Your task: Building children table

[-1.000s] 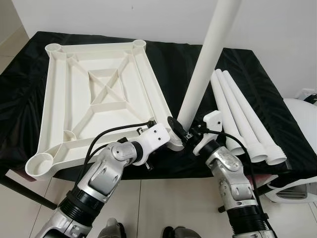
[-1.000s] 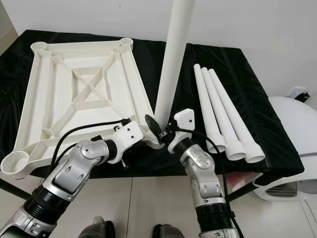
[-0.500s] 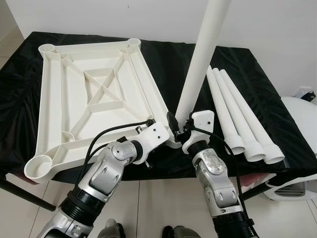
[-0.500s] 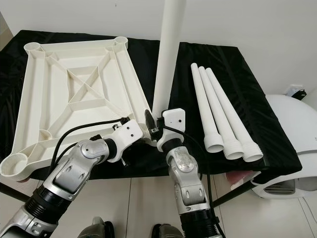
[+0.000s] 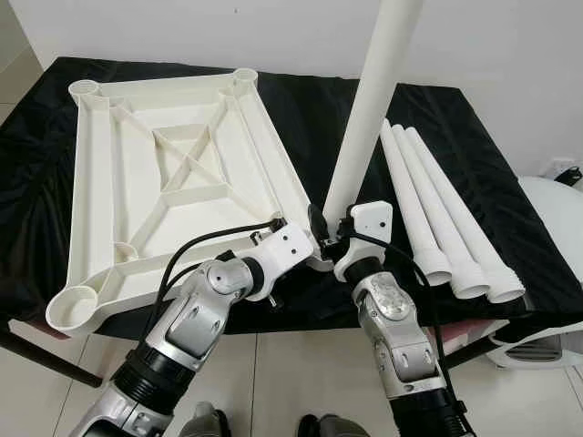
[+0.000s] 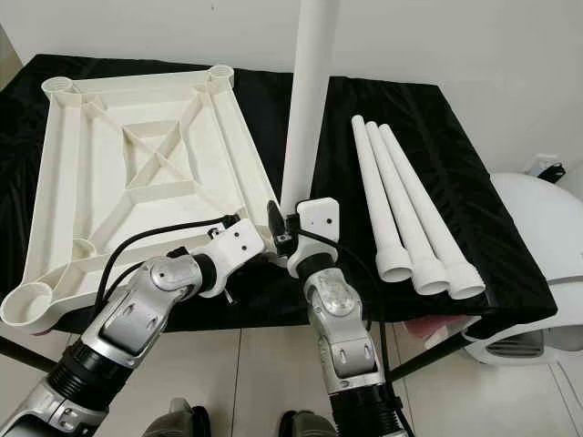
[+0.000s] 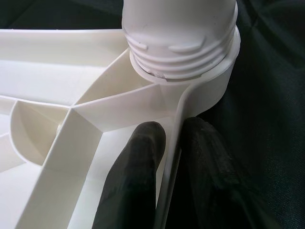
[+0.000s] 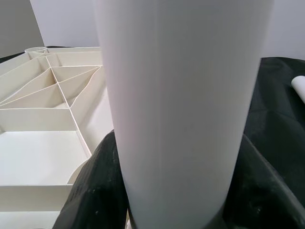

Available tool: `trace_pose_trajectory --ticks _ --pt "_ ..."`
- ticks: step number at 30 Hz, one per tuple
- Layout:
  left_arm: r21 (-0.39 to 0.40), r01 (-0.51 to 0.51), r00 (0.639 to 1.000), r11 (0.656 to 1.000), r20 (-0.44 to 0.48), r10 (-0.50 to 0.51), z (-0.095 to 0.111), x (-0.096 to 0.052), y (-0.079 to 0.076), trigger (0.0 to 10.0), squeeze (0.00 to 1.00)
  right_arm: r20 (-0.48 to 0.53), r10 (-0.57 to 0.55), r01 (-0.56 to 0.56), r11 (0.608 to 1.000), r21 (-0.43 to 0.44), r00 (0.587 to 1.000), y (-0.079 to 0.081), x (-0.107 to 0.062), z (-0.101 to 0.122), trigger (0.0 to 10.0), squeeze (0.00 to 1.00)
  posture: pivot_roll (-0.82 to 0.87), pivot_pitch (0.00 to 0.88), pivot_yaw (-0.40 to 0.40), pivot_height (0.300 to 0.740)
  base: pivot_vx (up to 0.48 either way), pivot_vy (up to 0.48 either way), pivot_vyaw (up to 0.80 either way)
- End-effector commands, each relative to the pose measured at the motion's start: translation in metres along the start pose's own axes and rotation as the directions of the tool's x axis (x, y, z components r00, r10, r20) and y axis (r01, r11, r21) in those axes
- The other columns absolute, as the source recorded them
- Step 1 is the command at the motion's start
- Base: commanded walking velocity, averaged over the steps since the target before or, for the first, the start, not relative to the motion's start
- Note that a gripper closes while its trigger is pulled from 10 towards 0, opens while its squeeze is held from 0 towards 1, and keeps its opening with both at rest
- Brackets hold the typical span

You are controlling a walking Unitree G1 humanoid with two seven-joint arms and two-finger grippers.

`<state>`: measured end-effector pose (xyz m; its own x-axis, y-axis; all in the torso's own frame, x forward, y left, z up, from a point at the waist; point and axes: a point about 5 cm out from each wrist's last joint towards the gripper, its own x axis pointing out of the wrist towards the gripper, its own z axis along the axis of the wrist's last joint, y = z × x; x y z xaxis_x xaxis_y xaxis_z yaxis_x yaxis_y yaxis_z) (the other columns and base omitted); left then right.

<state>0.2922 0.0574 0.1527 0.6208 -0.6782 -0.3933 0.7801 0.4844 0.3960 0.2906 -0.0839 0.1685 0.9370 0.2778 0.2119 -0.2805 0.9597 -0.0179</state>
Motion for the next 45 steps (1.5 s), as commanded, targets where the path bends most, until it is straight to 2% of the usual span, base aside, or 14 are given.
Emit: trace_pose_trajectory --ticks 1,9,10,22,29,30,31,32,34,38,40,41,43,45 --pt "0.046 -0.054 0.997 0.997 0.059 0.051 0.016 -0.002 0.004 10.0 0.00 -0.080 -0.034 0.036 0.999 0.025 0.996 0.000 -0.003 -0.015 10.0 0.00 -0.05 0.114 -0.053 0.740 0.000 0.000 0.00" --pt "0.043 -0.056 0.997 0.998 0.052 0.053 0.013 -0.004 0.004 10.0 0.00 -0.085 -0.044 0.046 0.999 0.016 0.995 -0.008 -0.004 -0.016 10.0 0.00 -0.06 0.114 -0.052 0.740 0.000 0.000 0.00" --pt "0.042 -0.054 0.997 0.998 0.054 0.052 0.014 -0.004 0.004 10.0 0.00 -0.089 -0.048 0.050 0.999 0.018 0.995 -0.009 -0.005 -0.017 10.0 1.00 -0.06 0.114 -0.053 0.740 0.000 0.000 0.00" --pt "0.043 -0.044 0.998 0.998 0.050 0.042 0.012 -0.004 0.002 10.0 0.00 -0.076 0.041 -0.039 0.999 0.035 0.996 -0.017 -0.005 -0.017 10.0 1.00 -0.04 0.104 -0.044 0.740 0.000 0.000 0.00" --pt "0.051 -0.039 0.998 0.998 0.047 0.037 0.011 -0.006 0.001 10.0 0.00 -0.046 0.261 -0.258 0.964 0.064 0.964 -0.028 -0.002 -0.011 10.0 1.00 -0.03 0.097 -0.048 0.740 0.000 0.000 0.00" --pt "0.053 -0.037 0.998 0.998 0.047 0.034 0.011 -0.006 0.001 10.0 0.00 -0.042 0.293 -0.290 0.954 0.073 0.955 -0.031 -0.001 -0.009 10.0 0.80 -0.03 0.096 -0.049 0.740 0.000 0.000 0.00" --pt "0.053 -0.037 0.998 0.998 0.047 0.034 0.011 -0.006 0.001 10.0 0.00 -0.042 0.293 -0.290 0.954 0.073 0.955 -0.031 -0.001 -0.009 10.0 0.80 -0.03 0.096 -0.049 0.740 0.000 0.000 0.00" --pt "0.055 -0.035 0.998 0.998 0.046 0.032 0.010 -0.006 0.001 10.0 0.00 -0.040 0.326 -0.322 0.943 0.083 0.945 -0.033 -0.001 -0.007 10.0 0.00 -0.03 0.095 -0.050 0.740 0.000 0.000 0.00" --pt "0.059 -0.033 0.999 0.998 0.044 0.030 0.009 -0.007 0.002 10.0 0.00 -0.015 0.416 -0.414 0.908 0.058 0.909 -0.041 -0.002 0.000 10.0 0.00 -0.03 0.093 -0.049 0.740 0.000 0.000 0.00" --pt "0.063 -0.028 0.999 0.998 0.044 0.025 0.009 -0.008 0.002 10.0 0.00 -0.004 0.487 -0.486 0.873 0.035 0.873 -0.051 -0.002 0.004 10.0 0.00 -0.04 0.092 -0.044 0.740 0.000 0.000 0.00" --pt "0.073 -0.003 0.999 0.997 0.044 0.000 0.008 -0.007 -0.002 10.0 0.00 0.002 0.541 -0.541 0.840 0.042 0.841 -0.062 -0.001 0.003 10.0 0.00 -0.04 0.091 -0.038 0.740 0.000 0.000 0.00" --pt "0.073 -0.003 0.999 0.997 0.044 0.000 0.008 -0.007 -0.002 10.0 0.00 0.002 0.541 -0.541 0.840 0.042 0.841 -0.062 -0.001 0.003 10.0 0.00 -0.04 0.091 -0.038 0.740 0.000 0.000 0.00" --pt "0.074 0.003 0.999 0.997 0.042 -0.006 0.008 -0.007 -0.003 10.0 0.00 -0.041 0.604 -0.603 0.797 0.030 0.796 -0.078 0.001 -0.007 10.0 0.00 -0.04 0.092 -0.032 0.740 0.000 0.000 0.00" --pt "0.073 0.002 0.999 0.997 0.042 -0.005 0.008 -0.007 -0.003 10.0 0.00 -0.050 0.615 -0.614 0.789 0.031 0.787 -0.082 0.002 -0.009 10.0 0.00 -0.04 0.092 -0.032 0.740 0.000 0.000 0.00"
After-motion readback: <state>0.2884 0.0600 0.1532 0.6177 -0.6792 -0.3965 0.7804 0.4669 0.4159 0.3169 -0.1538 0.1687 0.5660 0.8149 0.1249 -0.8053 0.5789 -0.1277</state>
